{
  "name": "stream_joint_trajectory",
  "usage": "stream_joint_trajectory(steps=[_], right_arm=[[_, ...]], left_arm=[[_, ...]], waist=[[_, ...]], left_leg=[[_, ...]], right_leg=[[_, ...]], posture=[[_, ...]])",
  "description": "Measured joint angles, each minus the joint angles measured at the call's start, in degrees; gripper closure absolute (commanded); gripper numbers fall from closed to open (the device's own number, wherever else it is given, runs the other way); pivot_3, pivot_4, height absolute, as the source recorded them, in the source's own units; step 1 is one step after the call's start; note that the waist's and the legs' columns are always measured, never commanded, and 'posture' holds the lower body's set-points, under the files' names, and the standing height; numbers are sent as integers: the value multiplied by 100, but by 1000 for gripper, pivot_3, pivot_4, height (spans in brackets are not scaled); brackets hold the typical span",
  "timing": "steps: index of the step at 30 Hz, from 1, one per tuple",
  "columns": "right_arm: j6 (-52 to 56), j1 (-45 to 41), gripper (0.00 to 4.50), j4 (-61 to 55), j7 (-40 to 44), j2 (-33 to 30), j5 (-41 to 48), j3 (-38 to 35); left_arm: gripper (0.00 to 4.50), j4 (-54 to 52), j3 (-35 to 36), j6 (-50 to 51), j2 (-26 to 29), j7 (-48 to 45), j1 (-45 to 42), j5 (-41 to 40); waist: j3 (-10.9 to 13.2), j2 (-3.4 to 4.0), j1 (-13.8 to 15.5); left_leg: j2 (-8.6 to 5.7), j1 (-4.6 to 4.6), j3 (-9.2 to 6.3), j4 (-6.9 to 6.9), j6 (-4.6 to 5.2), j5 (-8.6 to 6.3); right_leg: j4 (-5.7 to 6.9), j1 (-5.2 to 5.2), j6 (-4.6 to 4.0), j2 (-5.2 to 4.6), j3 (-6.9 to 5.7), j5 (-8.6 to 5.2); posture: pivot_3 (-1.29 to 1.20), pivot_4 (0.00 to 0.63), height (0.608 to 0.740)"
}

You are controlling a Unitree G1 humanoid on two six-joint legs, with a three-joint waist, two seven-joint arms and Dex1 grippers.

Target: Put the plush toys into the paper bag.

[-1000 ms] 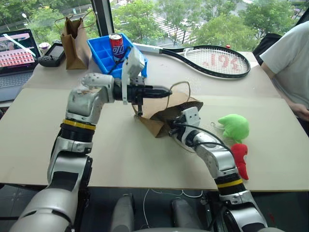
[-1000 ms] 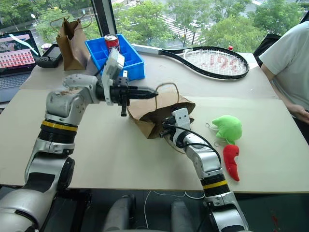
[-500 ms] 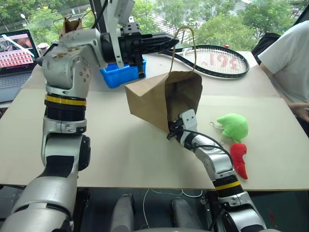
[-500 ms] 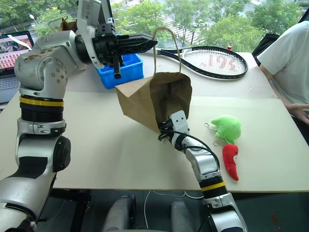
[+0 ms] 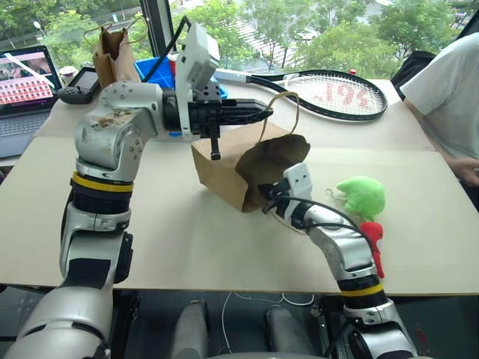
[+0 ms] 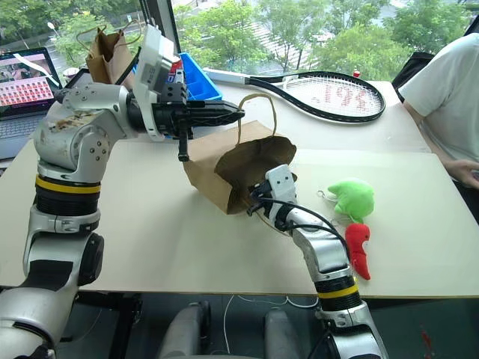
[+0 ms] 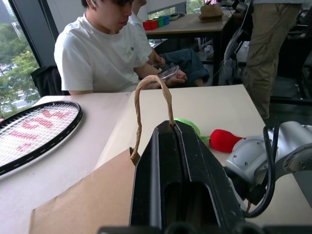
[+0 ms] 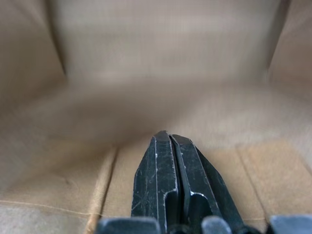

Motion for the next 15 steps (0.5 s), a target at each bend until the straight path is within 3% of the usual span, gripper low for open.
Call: stream_joint_trajectory(steps=[5, 10, 15], right_arm=[[1201, -48, 1957, -1122, 119, -655, 902, -794], [2207, -516, 264, -1630, 63, -1676, 1829, -2335], [2173, -383, 127, -838, -278, -2430, 1411, -2913]], left_arm=[[4500, -64, 0, 71, -29, 51, 108, -114], [4500, -96, -8, 120, -87, 103, 121, -194], [4500, -133, -30, 120, -147, 151, 129, -197]], waist=[[1, 1, 25], [2, 2, 25], [2, 2, 19]], left_leg=[[-2, -1, 0, 4, 0, 0], [-2, 1, 0, 1, 1, 0], [-4, 2, 0, 2, 1, 0]], right_leg=[[0, 2, -1, -4, -1, -1], [-3, 4, -2, -5, -1, -2], [-6, 5, -2, -6, -1, -2]], posture=[[0, 150, 731], [0, 150, 731], [0, 150, 731]])
